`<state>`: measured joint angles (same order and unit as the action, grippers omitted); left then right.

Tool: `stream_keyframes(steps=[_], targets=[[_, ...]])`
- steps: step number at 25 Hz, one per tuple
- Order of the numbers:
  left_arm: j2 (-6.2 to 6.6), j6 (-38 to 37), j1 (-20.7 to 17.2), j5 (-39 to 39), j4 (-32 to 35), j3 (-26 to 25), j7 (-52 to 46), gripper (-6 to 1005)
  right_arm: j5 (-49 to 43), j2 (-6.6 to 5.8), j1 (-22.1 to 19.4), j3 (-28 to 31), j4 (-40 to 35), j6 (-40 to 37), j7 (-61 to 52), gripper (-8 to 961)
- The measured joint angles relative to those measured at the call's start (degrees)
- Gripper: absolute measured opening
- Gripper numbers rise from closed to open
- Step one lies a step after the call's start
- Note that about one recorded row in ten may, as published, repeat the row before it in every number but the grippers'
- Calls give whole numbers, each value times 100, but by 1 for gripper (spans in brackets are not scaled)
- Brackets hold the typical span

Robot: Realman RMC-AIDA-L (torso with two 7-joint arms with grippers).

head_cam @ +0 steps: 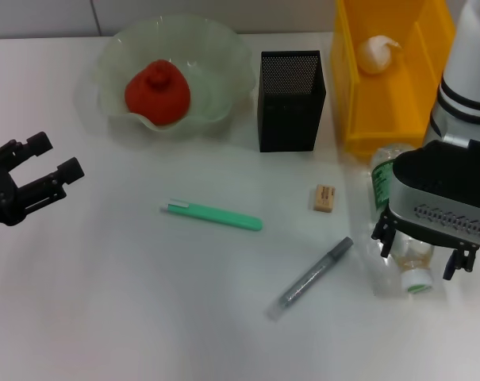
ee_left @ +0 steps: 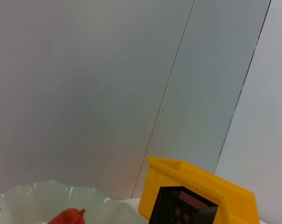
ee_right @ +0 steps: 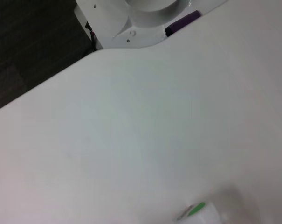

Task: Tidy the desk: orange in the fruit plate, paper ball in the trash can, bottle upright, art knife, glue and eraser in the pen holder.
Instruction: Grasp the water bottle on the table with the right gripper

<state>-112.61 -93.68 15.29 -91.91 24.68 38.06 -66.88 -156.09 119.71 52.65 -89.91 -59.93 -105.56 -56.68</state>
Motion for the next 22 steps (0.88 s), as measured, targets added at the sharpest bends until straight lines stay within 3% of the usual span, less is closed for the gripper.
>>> stream_keyframes(steps=[22], targets=[[-7,-1,9,24,-8,0,-1,860,116,0,62,-83,237,283,65,744]])
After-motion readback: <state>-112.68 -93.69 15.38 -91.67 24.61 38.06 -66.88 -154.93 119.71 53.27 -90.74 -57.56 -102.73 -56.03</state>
